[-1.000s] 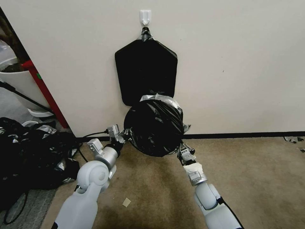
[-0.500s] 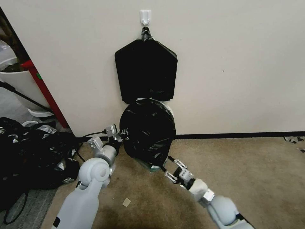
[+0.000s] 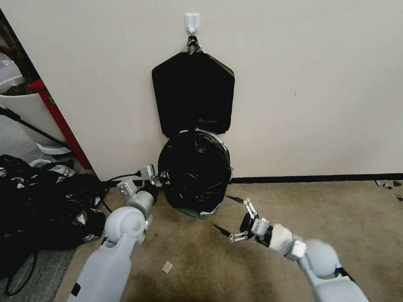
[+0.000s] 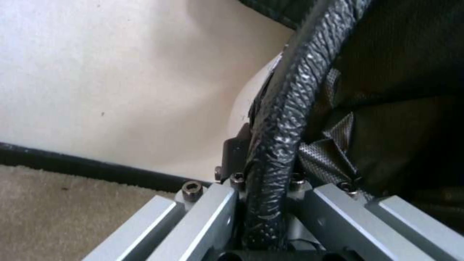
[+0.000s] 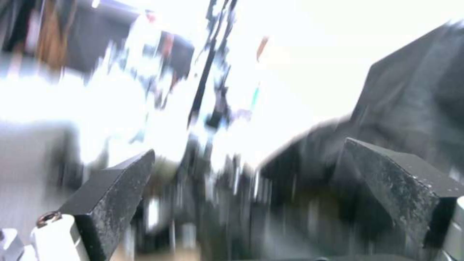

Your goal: Place a trash bag onto the trash bin.

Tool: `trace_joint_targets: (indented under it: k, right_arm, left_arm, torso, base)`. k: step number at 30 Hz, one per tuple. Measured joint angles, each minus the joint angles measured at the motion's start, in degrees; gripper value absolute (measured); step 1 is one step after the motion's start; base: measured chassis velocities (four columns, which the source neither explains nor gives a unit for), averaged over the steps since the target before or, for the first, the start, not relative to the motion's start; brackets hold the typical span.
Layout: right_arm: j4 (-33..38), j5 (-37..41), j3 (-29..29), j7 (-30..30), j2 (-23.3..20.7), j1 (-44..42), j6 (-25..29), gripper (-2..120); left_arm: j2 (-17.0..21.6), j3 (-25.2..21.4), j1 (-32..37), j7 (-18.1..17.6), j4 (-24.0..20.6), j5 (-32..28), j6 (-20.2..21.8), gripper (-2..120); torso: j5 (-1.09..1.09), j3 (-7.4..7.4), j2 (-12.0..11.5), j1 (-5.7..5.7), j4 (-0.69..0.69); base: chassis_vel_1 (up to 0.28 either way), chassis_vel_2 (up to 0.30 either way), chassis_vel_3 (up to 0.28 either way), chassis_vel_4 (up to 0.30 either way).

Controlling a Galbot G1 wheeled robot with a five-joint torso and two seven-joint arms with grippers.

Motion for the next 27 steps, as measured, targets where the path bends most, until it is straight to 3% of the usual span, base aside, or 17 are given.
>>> trace_joint_targets:
  k: [1, 4, 5, 6, 7, 8, 9, 10, 14, 15, 22, 27]
  right_arm:
    - [2.9, 4.4, -1.9, 5.0, -0.1, -0.8, -2.4, 100]
    - [9.6, 7.2, -11.1, 24.6, 0.1, -2.5, -7.5, 97]
    - [9.6, 7.2, -11.1, 24.6, 0.1, -2.5, -7.5, 97]
    - [11.2, 7.9, -15.7, 32.4, 0.3, -2.7, -9.7, 91]
    - [11.8, 8.3, -17.9, 36.2, 0.5, -2.7, -10.9, 89]
    - [12.4, 9.6, -23.3, 47.2, 1.4, -1.9, -14.7, 83]
    - [12.4, 10.2, -26.3, 54.1, 2.2, -1.0, -17.1, 78]
    - [12.4, 10.2, -26.3, 54.1, 2.2, -1.0, -17.1, 78]
    - [10.0, 13.4, -33.0, 76.3, 6.8, 4.3, -25.0, 60]
    - [10.0, 13.4, -33.0, 76.3, 6.8, 4.3, -25.0, 60]
    - [2.2, 11.9, -34.4, 93.3, 13.0, 10.7, -29.1, 32]
    - [-0.9, 9.6, -34.0, 101.0, 15.0, 13.0, -30.6, 16]
  left_arm:
    - [-0.2, 0.3, 0.3, 0.0, 0.2, 0.6, -0.7, 0]
    - [-1.3, 1.7, 1.5, 0.0, 0.4, 2.6, -3.5, 0]
    - [-1.3, 1.7, 1.5, 0.0, 0.4, 2.6, -3.5, 0]
    - [-1.9, 2.3, 2.1, 0.0, 0.3, 3.8, -4.6, 0]
    - [-2.1, 2.5, 2.3, 0.0, 0.2, 4.3, -5.0, 0]
    - [-2.7, 3.2, 3.1, 0.1, -0.1, 5.9, -6.4, 0]
    - [-3.0, 3.6, 3.6, 0.1, -0.3, 6.7, -7.3, 0]
    - [-3.0, 3.6, 3.6, 0.1, -0.3, 6.7, -7.3, 0]
    - [-3.8, 4.5, 5.5, 1.0, -1.4, 9.7, -10.8, 0]
    - [-3.8, 4.5, 5.5, 1.0, -1.4, 9.7, -10.8, 0]
    - [-4.3, 5.9, 9.0, 4.9, -1.9, 18.6, -17.1, 0]
    - [-4.8, 6.5, 10.6, 6.3, -1.3, 24.2, -20.8, 0]
  torso:
    - [0.0, 0.0, 0.0, 0.0, 0.0]
    - [0.0, 0.0, 0.0, 0.0, 0.0]
    - [0.0, 0.0, 0.0, 0.0, 0.0]
    - [-0.01, 0.0, 0.0, 0.0, 0.0]
    - [-0.01, 0.0, 0.0, 0.0, 0.01]
    - [0.0, 0.0, 0.0, 0.0, 0.0]
    - [0.0, 0.0, 0.0, 0.0, 0.0]
    - [0.0, 0.0, 0.0, 0.0, 0.0]
    - [-0.01, 0.0, 0.0, 0.0, 0.01]
    - [-0.01, 0.0, 0.0, 0.0, 0.01]
    - [0.0, 0.0, 0.0, 0.0, 0.0]
    - [0.0, 0.0, 0.0, 0.0, 0.0]
  base:
    - [0.0, 0.0, 0.0, 0.0]
    - [0.0, 0.0, 0.0, 0.0]
    - [0.0, 0.0, 0.0, 0.0]
    - [0.0, 0.0, 0.0, 0.0]
    - [0.0, 0.0, 0.0, 0.0]
    - [0.0, 0.0, 0.0, 0.0]
    - [0.0, 0.0, 0.0, 0.0]
    - [0.0, 0.0, 0.0, 0.0]
    - [0.0, 0.0, 0.0, 0.0]
    - [0.0, 0.0, 0.0, 0.0]
    - [0.0, 0.0, 0.0, 0.0]
    - [0.0, 0.0, 0.0, 0.0]
